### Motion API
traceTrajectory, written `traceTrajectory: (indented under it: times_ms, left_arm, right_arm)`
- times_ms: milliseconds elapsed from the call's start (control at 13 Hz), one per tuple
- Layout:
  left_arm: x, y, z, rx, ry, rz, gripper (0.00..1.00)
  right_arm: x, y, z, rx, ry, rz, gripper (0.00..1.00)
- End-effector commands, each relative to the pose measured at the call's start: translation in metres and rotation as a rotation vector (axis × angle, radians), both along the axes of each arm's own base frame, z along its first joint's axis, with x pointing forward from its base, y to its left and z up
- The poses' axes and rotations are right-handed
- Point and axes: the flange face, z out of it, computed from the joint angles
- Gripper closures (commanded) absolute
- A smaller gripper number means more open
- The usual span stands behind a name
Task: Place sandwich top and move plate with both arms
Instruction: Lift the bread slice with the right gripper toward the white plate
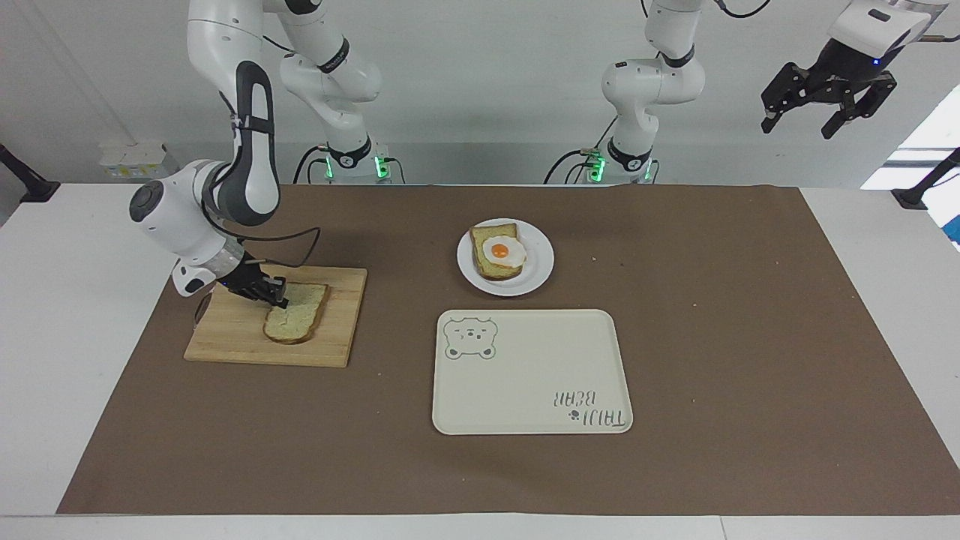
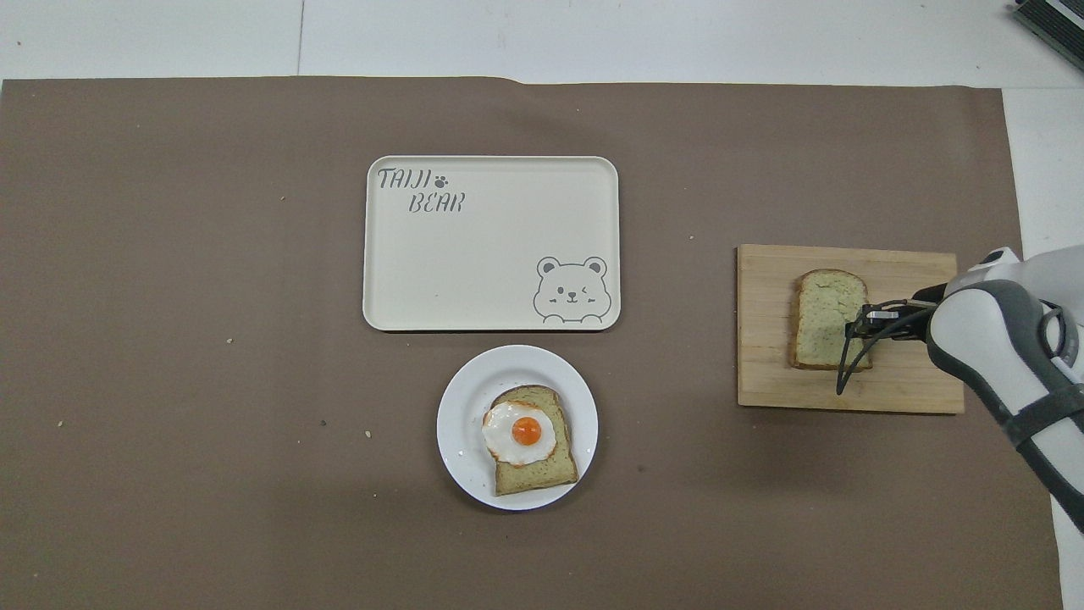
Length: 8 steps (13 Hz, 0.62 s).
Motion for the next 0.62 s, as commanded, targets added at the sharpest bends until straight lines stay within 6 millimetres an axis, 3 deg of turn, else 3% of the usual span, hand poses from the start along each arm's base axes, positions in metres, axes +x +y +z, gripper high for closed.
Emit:
traceTrajectory:
  times_ms: [0,309,540]
  left_arm:
    - [-0.006,0.002,0.004,0.007,0.004,0.008,0.00]
    - [-0.006,0.002,0.004,0.007,0.006,0.008,0.00]
    - [-0.006,0.003,0.004,0.007,0.004,0.010,0.00]
  right_arm:
    - [0.005,-0.004,0.006,0.018,-0.014,0.017,1.00]
    - [0.018,0.002,0.053,0.045,-0.022,0.058,1.00]
    - [0.027,0.025,0.078,0.064,-0.010,0.106,1.00]
